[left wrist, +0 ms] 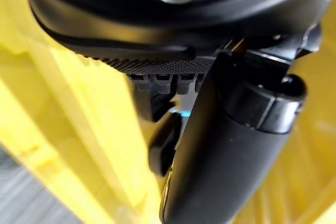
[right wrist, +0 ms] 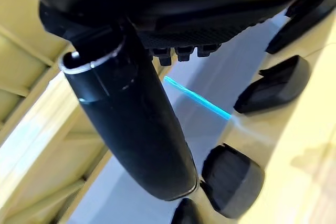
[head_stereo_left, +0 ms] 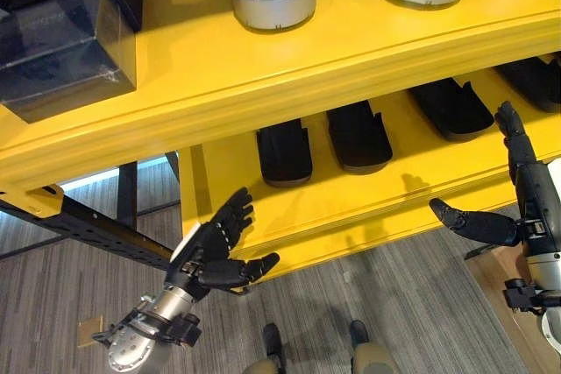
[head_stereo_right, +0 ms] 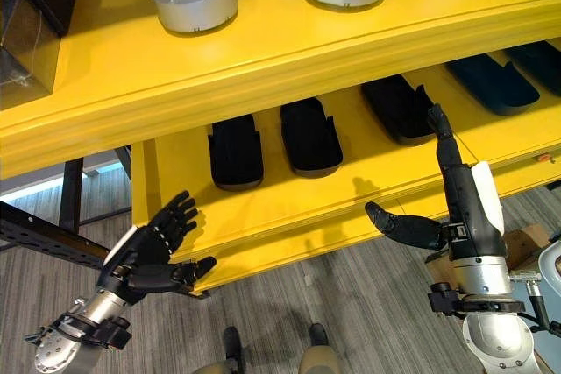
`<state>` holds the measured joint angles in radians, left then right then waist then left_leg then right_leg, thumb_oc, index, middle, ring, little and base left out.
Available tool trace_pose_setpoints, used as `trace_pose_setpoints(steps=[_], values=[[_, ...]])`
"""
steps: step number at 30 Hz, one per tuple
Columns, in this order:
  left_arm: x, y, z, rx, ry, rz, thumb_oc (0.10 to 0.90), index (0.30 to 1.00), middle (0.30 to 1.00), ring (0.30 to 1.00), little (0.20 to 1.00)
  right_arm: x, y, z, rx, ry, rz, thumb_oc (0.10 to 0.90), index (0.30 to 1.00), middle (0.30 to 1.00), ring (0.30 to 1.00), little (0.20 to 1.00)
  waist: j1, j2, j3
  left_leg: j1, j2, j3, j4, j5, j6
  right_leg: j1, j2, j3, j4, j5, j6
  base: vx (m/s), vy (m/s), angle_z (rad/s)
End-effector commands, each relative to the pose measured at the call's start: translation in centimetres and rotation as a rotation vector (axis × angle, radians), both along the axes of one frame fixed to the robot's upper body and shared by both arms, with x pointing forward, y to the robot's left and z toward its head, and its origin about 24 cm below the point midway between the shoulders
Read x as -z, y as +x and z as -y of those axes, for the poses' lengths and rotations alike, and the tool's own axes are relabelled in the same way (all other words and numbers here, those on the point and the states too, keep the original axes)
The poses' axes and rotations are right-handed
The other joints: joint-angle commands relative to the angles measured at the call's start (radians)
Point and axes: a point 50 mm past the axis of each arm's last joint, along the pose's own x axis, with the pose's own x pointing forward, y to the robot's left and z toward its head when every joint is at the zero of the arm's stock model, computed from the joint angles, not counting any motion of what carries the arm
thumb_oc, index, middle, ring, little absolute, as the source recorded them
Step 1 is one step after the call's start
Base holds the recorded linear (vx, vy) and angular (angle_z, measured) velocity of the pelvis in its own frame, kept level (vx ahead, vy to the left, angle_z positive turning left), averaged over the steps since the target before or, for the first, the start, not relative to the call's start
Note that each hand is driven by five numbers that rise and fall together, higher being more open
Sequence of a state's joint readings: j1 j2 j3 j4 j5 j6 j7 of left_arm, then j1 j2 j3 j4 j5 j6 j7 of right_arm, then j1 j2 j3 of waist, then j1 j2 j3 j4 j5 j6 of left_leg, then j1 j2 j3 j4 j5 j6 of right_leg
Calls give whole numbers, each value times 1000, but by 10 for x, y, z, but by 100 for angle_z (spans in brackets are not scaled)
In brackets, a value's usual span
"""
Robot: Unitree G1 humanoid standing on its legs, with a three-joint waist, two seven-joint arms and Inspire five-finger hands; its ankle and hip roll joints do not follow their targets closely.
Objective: Move parts from the plastic box to the shelf.
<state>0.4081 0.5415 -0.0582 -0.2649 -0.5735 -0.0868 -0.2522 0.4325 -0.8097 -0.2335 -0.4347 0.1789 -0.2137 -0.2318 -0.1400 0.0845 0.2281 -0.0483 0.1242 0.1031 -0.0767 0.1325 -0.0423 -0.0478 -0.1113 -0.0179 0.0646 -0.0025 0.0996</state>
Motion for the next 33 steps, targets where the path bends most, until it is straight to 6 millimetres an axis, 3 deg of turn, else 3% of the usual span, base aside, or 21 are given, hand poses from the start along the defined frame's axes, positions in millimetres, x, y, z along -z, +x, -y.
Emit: trace_pose_setpoints(steps=[1, 10, 20, 33], values=[[-28, 11, -17, 23, 107, 131, 900, 1000, 1000, 1000, 1000, -28, 4, 2, -32, -10, 108, 900, 1000, 1000, 1000, 1000, -7, -66, -42, 64, 82, 68, -11, -86, -56, 45, 13, -60, -84, -36, -30, 18, -6, -3], [-27, 11, -21, -25, 87, 135, 900, 1000, 1000, 1000, 1000, -26, 3, 0, -37, -25, 86, 900, 1000, 1000, 1000, 1000, -11, -68, -42, 91, 89, 76, -11, -89, -57, 64, 14, -59, -82, -41, -34, 10, -5, -2], [-8, 9, -18, 17, 142, -17, 900, 1000, 1000, 1000, 1000, -31, 6, -5, -89, -110, 45, 900, 1000, 1000, 1000, 1000, -9, -76, -44, 106, 94, 81, -11, -89, -59, 76, 17, -63, -82, -41, -31, 7, -7, -1], [-3, 11, -14, 79, 164, -64, 900, 1000, 1000, 1000, 1000, -37, 19, -25, -238, -142, 17, 900, 1000, 1000, 1000, 1000, 10, -67, -45, 117, 95, 75, -11, -85, -59, 90, 15, -85, -76, -48, -35, 0, 0, 0]])
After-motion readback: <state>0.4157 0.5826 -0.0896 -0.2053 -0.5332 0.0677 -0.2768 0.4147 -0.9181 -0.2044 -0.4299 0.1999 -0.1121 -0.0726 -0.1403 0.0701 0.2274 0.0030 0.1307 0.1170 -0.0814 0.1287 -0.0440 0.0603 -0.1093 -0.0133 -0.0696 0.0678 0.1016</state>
